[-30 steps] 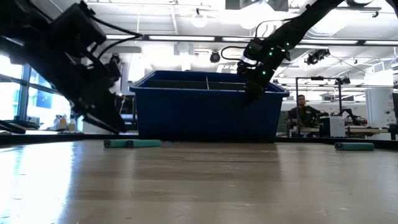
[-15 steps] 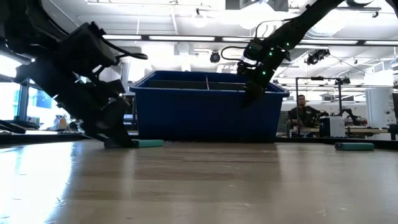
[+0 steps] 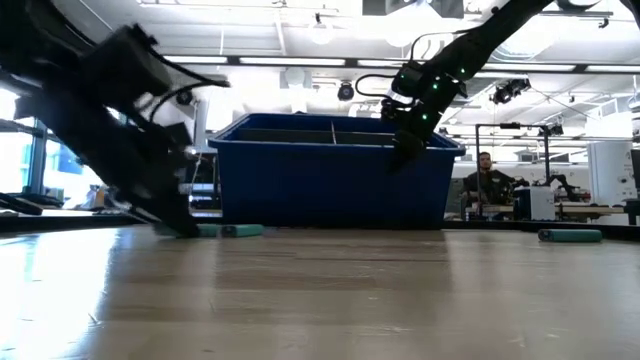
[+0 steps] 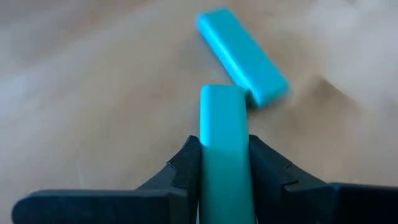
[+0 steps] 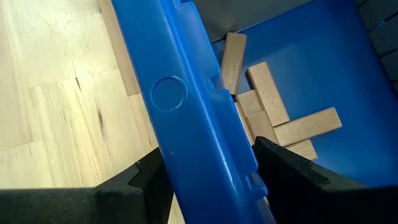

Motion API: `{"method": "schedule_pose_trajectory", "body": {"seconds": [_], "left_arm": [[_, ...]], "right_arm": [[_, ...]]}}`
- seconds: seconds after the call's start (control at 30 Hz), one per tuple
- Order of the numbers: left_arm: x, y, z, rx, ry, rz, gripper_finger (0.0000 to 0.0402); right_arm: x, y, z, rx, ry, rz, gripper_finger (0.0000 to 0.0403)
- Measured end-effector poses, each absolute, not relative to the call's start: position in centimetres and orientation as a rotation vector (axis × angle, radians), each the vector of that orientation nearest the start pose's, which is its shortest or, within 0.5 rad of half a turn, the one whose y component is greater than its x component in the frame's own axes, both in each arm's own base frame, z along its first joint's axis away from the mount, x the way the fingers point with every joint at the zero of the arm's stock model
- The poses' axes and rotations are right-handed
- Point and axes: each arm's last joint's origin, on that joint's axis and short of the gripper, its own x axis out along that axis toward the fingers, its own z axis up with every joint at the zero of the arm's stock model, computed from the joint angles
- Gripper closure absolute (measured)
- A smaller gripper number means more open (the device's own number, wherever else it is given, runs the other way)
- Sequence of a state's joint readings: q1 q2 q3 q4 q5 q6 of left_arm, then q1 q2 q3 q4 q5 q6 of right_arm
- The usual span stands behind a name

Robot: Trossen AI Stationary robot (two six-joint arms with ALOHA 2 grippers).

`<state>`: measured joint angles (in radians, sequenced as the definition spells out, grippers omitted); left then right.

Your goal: Sort blocks

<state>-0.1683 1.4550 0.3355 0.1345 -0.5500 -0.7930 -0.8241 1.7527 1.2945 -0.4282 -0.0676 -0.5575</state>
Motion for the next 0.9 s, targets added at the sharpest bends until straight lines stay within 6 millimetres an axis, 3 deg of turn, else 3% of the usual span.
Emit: {"method": "schedule_pose_trajectory", "body": {"seconds": [0.1,0.37,0.63,0.9], "left_arm": [[19.3,-2.3,11.7,-0.368,0.704,0.597,0.0335],[18.7,-0.5,19.4,-0.307,0.293,0.618,0.0335],[19.7,1.8,23.8,-0.099,0.105,0.617,0.0335],[21.0,6.9,27.9,0.056,-0.092,0.612,0.0335]], "right_arm": [[25.6,-27.4,23.4,-0.112,0.974,-0.45,0.0208],[25.6,-27.4,23.4,-0.112,0.974,-0.45,0.0208],[25.6,-27.4,23.4,-0.112,0.974,-0.45,0.0208],[25.6,-27.4,23.4,-0.112,0.974,-0.45,0.0208]]}}
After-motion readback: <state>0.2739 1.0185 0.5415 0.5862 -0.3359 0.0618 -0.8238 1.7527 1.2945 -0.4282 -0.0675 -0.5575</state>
